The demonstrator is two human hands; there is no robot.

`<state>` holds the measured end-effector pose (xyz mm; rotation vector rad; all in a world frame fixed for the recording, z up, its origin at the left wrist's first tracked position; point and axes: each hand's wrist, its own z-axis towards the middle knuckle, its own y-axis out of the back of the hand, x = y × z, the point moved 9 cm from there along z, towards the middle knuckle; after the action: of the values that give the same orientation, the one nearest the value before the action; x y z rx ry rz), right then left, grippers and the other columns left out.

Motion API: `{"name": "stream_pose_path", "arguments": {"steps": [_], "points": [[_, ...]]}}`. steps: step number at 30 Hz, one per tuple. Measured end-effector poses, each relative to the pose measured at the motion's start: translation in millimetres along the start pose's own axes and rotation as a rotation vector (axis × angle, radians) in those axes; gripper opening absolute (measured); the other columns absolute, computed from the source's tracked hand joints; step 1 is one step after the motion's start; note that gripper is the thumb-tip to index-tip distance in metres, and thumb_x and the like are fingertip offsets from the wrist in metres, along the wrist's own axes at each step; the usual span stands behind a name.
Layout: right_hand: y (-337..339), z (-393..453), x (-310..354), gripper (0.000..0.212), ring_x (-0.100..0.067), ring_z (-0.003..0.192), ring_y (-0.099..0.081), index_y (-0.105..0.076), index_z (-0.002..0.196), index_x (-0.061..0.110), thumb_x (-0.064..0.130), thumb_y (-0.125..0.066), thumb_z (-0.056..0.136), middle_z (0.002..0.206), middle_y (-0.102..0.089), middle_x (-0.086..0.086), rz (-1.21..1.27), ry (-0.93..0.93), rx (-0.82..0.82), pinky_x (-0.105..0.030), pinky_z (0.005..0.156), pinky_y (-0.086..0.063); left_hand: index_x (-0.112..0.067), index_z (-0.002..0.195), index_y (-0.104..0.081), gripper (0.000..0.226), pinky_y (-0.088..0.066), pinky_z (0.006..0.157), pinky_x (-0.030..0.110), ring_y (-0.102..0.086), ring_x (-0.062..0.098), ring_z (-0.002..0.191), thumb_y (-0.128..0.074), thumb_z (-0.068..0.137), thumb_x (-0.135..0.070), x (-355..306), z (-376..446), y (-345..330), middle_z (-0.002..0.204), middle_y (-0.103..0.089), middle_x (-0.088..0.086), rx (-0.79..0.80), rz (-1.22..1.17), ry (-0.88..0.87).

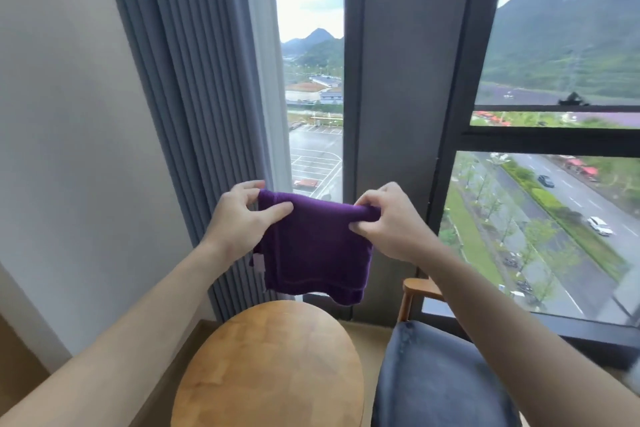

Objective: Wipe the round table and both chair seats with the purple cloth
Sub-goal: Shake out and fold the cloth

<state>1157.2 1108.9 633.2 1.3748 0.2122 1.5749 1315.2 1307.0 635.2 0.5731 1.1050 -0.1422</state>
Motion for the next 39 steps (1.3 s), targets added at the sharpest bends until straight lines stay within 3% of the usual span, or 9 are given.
{"name": "stream_pose_path", "arguments": {"steps": [3, 5, 11, 20, 25, 28, 33, 36, 39], "points": [[32, -14, -20, 0.008, -0.015, 0.083, -0.068, -0.071, 0.094, 0.012, 0.017, -0.075, 0.089, 0.091, -0.071, -0.003, 0.259, -0.077, 0.005, -0.033, 0.076, -0.057, -0.017, 0.098, -0.082, 0.019, -0.057, 0.088, 0.027, -0.074, 0.019, 0.102, -0.080, 0.085, -0.029, -22, 4, -35, 0.106, -0.079, 0.005, 0.239, -0.290, 0.017], [55, -28, -38, 0.012, -0.014, 0.078, -0.070, -0.071, 0.102, 0.008, 0.013, -0.072, 0.092, 0.085, -0.074, -0.001, 0.491, -0.153, -0.037, -0.029, 0.071, -0.058, -0.012, 0.105, -0.081, 0.033, -0.052, 0.101, 0.037, -0.071, 0.026, 0.106, -0.082, 0.080, -0.034, -39, 4, -62, 0.111, -0.077, 0.013, 0.338, -0.441, 0.048], [121, -83, -116, 0.013, -0.022, 0.080, -0.074, -0.075, 0.103, 0.007, 0.004, -0.065, 0.095, 0.091, -0.076, -0.013, 0.875, -0.395, -0.262, -0.033, 0.070, -0.062, -0.024, 0.130, -0.068, 0.041, -0.061, 0.083, 0.043, -0.071, 0.028, 0.103, -0.067, 0.090, -0.024, -69, -39, -199, 0.123, -0.071, 0.010, 0.729, -0.773, 0.155], [226, -235, -278, 0.034, -0.031, 0.086, -0.076, -0.068, 0.119, -0.002, 0.003, -0.065, 0.086, 0.103, -0.075, -0.018, 1.220, -0.643, -0.362, -0.041, 0.069, -0.064, -0.027, 0.141, -0.052, 0.076, -0.062, 0.076, 0.041, -0.073, 0.033, 0.107, -0.075, 0.074, 0.001, -115, -130, -445, 0.130, -0.069, 0.014, 1.001, -0.723, 0.298], [308, -326, -364, 0.029, -0.025, 0.086, -0.075, -0.063, 0.130, 0.009, 0.006, -0.053, 0.103, 0.110, -0.074, -0.011, 1.177, -0.670, -0.571, -0.036, 0.065, -0.061, -0.033, 0.139, -0.056, 0.072, -0.063, 0.081, 0.048, -0.072, 0.036, 0.104, -0.071, 0.080, 0.005, -158, -191, -567, 0.132, -0.069, 0.013, 1.188, -0.674, 0.358], [348, -380, -401, 0.027, -0.024, 0.085, -0.074, -0.060, 0.131, 0.012, 0.011, -0.055, 0.104, 0.108, -0.076, -0.009, 1.079, -0.739, -0.641, -0.035, 0.062, -0.060, -0.028, 0.137, -0.058, 0.069, -0.065, 0.071, 0.045, -0.073, 0.036, 0.095, -0.064, 0.082, 0.013, -184, -227, -631, 0.129, -0.069, 0.017, 1.260, -0.670, 0.410], [400, -459, -452, 0.041, -0.032, 0.101, -0.069, -0.058, 0.134, -0.005, 0.014, -0.065, 0.098, 0.117, -0.071, -0.019, 1.074, -0.785, -0.776, -0.042, 0.081, -0.059, -0.031, 0.128, -0.064, 0.066, -0.064, 0.063, 0.041, -0.075, 0.031, 0.082, -0.061, 0.081, 0.016, -206, -281, -733, 0.116, -0.073, 0.012, 1.331, -0.621, 0.471], [417, -492, -478, 0.038, -0.031, 0.105, -0.071, -0.064, 0.127, -0.001, 0.018, -0.068, 0.094, 0.118, -0.072, -0.017, 1.245, -0.687, -0.798, -0.041, 0.085, -0.060, -0.037, 0.125, -0.065, 0.070, -0.063, 0.063, 0.040, -0.075, 0.030, 0.082, -0.070, 0.073, 0.010, -211, -313, -793, 0.112, -0.075, 0.008, 1.377, -0.618, 0.532], [436, -529, -523, 0.042, -0.033, 0.106, -0.069, -0.057, 0.135, 0.003, 0.007, -0.066, 0.094, 0.122, -0.069, -0.018, 1.233, -0.723, -0.889, -0.046, 0.089, -0.059, -0.036, 0.128, -0.063, 0.071, -0.061, 0.064, 0.039, -0.075, 0.030, 0.087, -0.072, 0.070, 0.004, -220, -344, -856, 0.117, -0.074, 0.008, 1.440, -0.631, 0.603]]}}
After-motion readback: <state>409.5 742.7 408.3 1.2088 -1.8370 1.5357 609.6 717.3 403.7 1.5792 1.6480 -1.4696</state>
